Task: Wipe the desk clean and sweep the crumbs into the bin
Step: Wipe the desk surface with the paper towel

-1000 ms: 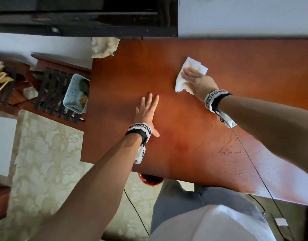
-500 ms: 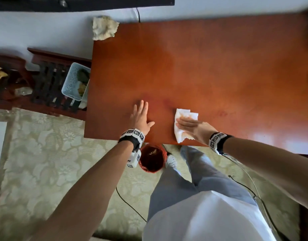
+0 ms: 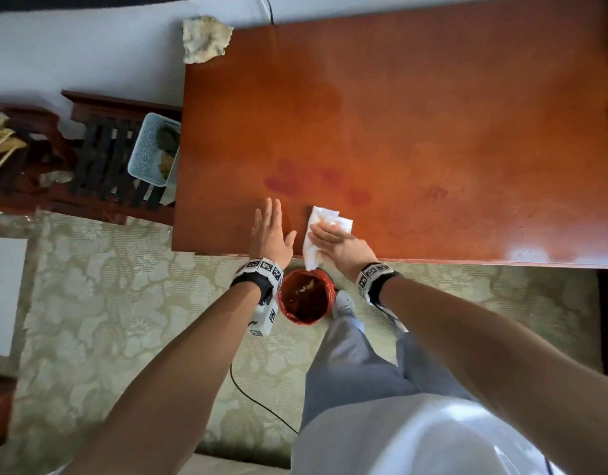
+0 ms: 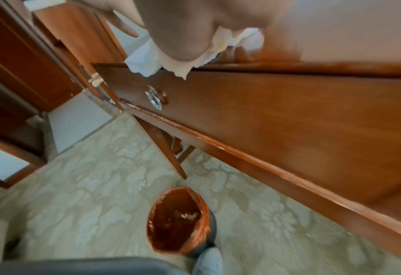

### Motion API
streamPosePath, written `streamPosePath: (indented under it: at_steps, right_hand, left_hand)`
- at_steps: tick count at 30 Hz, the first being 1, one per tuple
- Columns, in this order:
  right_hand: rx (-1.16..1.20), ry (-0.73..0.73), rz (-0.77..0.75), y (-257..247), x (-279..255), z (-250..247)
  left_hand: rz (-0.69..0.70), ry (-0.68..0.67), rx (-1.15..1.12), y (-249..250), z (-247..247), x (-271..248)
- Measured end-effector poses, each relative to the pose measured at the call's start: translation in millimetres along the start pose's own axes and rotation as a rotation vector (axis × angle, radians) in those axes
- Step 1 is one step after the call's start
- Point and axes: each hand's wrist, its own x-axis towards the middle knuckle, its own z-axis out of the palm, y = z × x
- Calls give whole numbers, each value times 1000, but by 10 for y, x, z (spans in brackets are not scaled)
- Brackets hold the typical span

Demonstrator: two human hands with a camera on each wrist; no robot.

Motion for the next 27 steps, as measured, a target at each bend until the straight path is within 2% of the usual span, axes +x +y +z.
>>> streamPosePath:
  at_steps: [4,8,12,16,20,24,27]
  right_hand:
    - [5,111,61,702,-609,-86]
    - [-5,230,177,1529,-1508,-411]
    - [9,330,363,2234,-2403,-675]
    - [1,387,505,2797,-3121,-855]
    - [28,431,533,2880,-3345,-931]
    - [42,491,617,2692,-3224,-849]
    - [53,493,591,2529,-3042,-796]
  left_hand:
    - [34,-43,-18,525,114,-51]
    - [63,-99,-40,1299,270,-122]
    - [1,-162,0,1932,406,-177]
    - [-68,-248,36,2172,509,-157]
    - [-63,-234,77,2183,548,-171]
    - [-42,-218,95,2194,524,-188]
    - [-33,-215,117,2195,507,-193]
